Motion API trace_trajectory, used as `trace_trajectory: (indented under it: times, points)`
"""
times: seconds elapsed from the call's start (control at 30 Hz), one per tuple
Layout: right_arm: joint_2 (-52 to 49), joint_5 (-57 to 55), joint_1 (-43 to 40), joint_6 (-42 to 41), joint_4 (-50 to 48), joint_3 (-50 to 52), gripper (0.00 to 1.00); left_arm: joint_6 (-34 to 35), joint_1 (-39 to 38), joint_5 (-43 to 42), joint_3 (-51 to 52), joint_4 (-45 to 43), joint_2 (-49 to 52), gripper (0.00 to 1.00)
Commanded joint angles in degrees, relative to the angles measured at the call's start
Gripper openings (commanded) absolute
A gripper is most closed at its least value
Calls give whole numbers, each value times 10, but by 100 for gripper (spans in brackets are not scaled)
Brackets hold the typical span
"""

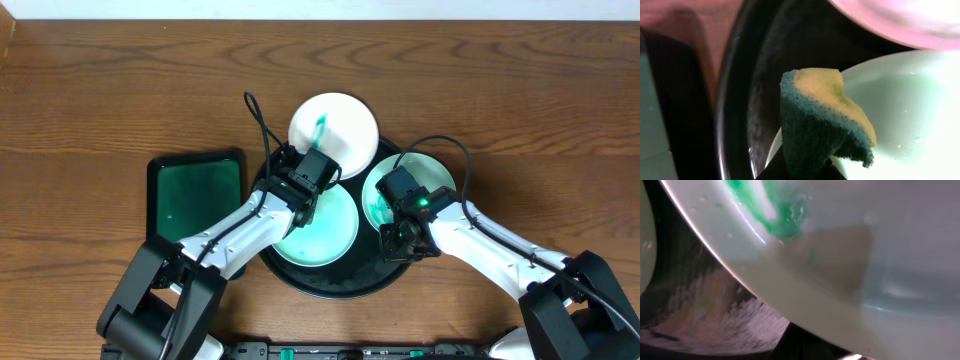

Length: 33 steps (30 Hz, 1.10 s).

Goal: Clean dirty plates on tray and stack at the side

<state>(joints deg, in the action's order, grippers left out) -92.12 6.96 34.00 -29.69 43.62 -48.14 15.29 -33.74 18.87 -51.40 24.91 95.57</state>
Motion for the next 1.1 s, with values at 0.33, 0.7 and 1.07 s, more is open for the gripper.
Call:
trace_trajectory:
  times: [0.33,0.7,1.07]
  points:
    - [-2,7,-2,5,-22,2,93,-2,-69,41,2,-1,2,7]
    - [-2,11,-2,-15,-38,2,81,28,-73,-2,2,2,2,7]
    - [-2,16,-2,-15,-37,2,85,26,-67,3,-37,52,-45,7]
